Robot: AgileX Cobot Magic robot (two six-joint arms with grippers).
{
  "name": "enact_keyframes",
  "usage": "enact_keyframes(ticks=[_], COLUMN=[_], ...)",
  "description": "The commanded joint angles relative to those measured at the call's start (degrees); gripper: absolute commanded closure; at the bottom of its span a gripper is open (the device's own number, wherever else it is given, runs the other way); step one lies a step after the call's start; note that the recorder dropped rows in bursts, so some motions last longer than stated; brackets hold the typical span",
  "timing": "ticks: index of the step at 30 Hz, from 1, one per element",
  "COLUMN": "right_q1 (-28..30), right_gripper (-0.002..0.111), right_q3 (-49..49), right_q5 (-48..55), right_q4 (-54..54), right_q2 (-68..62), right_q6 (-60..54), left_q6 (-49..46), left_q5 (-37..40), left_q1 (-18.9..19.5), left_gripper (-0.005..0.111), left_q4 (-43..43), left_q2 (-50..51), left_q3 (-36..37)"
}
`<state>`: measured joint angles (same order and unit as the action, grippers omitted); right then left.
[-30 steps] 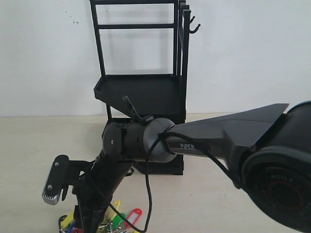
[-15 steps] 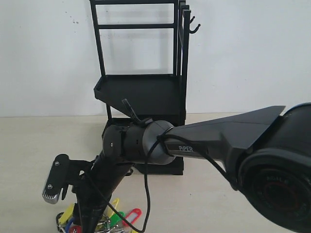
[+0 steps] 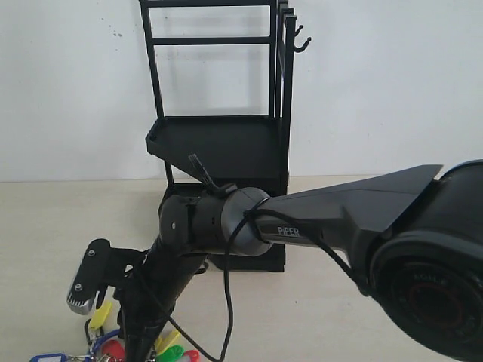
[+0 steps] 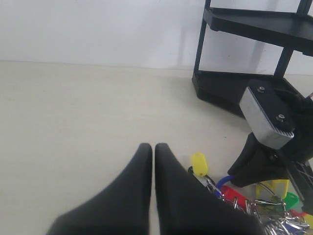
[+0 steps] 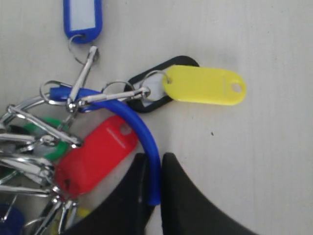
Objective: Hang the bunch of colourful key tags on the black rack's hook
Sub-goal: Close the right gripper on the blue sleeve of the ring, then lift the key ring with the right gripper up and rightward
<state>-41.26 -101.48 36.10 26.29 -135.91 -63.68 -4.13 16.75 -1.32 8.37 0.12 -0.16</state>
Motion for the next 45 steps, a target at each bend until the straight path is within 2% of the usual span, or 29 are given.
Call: enact_keyframes(ticks=[1,12,20,39,45], right_q1=[0.1,0.1,0.1,0.1,0.1], right_gripper=[0.109,0.109,0.109,0.109,0.109], right_q3=[0.3,0.3,0.4,14.4,23.3], right_q5=[0.8,3.1,6.1,4.9,1.0], right_q4=[-2.3,-16.2,-20.0,-21.3,-21.8], right_q2=[0.3,7.5,16.5,44.7,52.8], right_q6=[4.6,20.8,26.6,30.6,32.6], left_q6=[-0.2,-0.2,-0.2,-0.2,-0.2], left_q5=[-0.2,-0.2,-0.2,-0.2,-0.2], left_q1=[0.1,0.1,0.1,0.1,0.1], left_gripper=[0.102,0.102,0.102,0.102,0.102], left_q4=[-0.3,-0.3,-0.3,-0.3,-0.3], left_q2=[-0.1,-0.1,-0.1,-0.1,-0.1], left_q3=[0.2,0.2,0.2,0.2,0.2])
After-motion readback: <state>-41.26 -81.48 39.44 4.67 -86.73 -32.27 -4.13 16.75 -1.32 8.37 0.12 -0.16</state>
